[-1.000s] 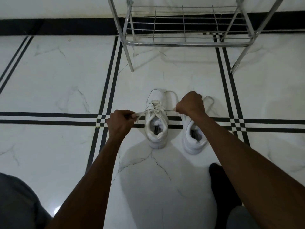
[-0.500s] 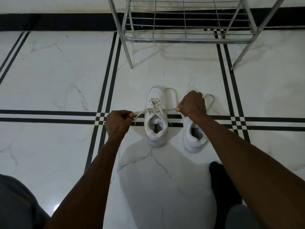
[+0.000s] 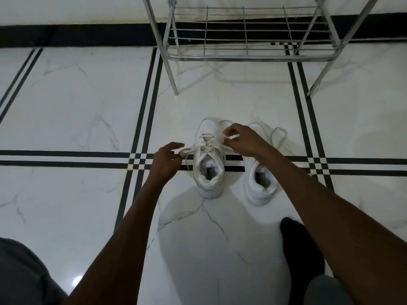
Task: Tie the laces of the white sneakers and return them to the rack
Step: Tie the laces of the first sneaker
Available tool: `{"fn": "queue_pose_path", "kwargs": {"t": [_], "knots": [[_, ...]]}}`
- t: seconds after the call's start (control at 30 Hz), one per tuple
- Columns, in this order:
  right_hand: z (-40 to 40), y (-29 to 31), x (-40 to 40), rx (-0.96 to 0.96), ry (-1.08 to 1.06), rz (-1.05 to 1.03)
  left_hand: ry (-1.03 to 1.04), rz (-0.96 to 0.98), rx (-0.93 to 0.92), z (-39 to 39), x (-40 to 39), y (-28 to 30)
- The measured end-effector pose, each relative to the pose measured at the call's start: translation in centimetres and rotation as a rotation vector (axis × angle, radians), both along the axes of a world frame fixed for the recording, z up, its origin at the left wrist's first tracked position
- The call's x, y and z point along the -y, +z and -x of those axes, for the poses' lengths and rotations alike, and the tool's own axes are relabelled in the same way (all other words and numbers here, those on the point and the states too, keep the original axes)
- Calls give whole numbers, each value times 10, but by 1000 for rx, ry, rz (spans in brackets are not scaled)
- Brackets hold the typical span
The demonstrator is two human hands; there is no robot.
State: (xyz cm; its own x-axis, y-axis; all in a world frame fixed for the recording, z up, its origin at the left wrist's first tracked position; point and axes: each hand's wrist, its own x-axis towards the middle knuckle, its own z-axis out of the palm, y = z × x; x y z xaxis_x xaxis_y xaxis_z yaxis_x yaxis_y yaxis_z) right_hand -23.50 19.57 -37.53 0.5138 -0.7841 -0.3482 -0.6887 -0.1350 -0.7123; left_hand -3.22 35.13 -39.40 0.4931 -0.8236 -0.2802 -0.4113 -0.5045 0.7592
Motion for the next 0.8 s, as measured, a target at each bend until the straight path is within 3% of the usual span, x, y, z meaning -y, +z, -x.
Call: {"fn": "queue_pose_path", "kwargs": {"t": [0.07, 0.17, 0.43, 0.63, 0.8], "knots": [[-7, 13, -11, 59, 41, -76, -50, 56, -42, 9, 4, 3], [-10, 15, -20, -84, 231, 13, -180, 96, -33, 21, 7, 3], [-21, 19, -10, -70, 202, 237, -129, 93, 24, 23, 9, 3], [-22, 1, -16, -27, 47, 118, -78, 89, 34, 27, 12, -1], [-10, 0, -15, -48, 146, 46, -52, 92, -44, 25, 14, 0]]}}
